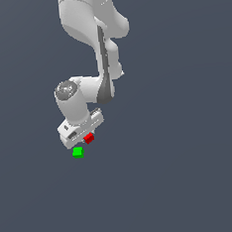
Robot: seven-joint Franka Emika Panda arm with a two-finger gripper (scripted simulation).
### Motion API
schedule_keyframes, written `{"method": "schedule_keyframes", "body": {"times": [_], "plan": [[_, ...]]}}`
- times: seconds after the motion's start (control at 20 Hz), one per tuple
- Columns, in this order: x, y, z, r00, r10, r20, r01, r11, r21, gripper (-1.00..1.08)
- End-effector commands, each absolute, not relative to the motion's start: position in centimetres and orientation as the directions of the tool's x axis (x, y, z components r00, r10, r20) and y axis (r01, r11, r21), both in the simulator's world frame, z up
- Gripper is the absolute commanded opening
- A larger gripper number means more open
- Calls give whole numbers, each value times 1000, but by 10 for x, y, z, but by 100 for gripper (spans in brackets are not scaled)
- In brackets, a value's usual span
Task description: Stack the red cube on top of the green cube.
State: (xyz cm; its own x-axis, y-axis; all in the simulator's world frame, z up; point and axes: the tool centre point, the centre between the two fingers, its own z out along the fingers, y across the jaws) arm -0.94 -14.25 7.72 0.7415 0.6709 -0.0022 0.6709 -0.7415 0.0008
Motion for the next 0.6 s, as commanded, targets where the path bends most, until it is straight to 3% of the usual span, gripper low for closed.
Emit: {"method": "schedule_keyframes", "body": {"times": [0.0, 0.55], "plan": [[3, -156, 74, 741, 671, -1, 671, -741, 1, -100], [36, -190, 67, 741, 671, 0, 671, -741, 0, -100]]}}
